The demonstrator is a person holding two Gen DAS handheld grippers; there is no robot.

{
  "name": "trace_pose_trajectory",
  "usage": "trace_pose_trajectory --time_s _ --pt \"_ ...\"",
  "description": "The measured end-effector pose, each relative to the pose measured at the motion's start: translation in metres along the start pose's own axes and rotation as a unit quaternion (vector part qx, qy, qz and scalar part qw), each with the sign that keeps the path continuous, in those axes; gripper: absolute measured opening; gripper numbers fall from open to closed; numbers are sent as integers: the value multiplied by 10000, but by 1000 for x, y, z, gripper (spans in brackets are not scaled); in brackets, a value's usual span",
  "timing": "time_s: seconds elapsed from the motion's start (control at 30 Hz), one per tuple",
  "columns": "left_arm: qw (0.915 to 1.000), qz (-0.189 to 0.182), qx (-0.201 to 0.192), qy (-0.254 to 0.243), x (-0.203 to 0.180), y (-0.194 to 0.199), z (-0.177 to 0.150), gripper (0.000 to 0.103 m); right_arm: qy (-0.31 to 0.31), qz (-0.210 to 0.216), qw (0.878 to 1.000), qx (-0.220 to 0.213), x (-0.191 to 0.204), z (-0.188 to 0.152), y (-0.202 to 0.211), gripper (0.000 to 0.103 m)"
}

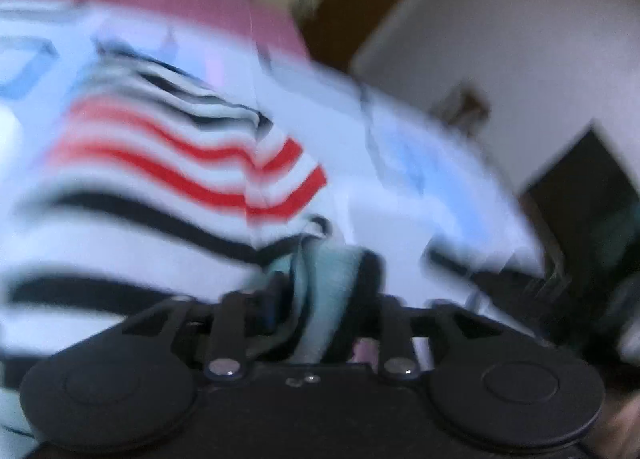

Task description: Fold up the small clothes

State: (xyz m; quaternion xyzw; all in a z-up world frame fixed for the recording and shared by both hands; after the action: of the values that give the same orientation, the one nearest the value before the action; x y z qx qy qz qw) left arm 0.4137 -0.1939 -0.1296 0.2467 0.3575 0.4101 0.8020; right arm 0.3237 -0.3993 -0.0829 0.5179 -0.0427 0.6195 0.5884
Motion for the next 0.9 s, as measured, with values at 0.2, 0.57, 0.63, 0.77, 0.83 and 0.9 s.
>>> trace_pose_trajectory --time_s 0.2,0.57,0.63,0.77,0.83,0.9 --pt "9979 -77 -586 -271 -16 57 6 75 -171 246 9996 14 -20 11 29 64" --pt "9934 974 -603 -77 86 70 22 46 -160 530 9939 955 18 -8 -36 64" --pt "9939 906 -629 -54 90 66 27 44 -188 452 9943 947 19 0 -58 64" --pt "9943 851 -610 -214 98 59 37 47 -307 212 9926 1154 14 9 -104 41" --pt "9949 794 -508 -347 100 53 38 47 -93 214 9924 1210 15 10 -115 27" --pt "9943 792 -521 -488 101 52 40 47 431 270 9953 822 27 14 -109 9"
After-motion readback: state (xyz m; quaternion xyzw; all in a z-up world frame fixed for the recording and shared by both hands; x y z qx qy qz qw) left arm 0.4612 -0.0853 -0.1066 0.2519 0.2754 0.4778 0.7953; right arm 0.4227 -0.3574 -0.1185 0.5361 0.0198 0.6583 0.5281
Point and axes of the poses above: each gripper's, at about its wrist camera, not at the fingertips, and y roughly against the way its jaws point, x to its left, z to its top, the point moved 6 cm from there along -y, roughly the way its jaws point, and after that the axes turned 11 degrees about -y, right-handed, at the moved point
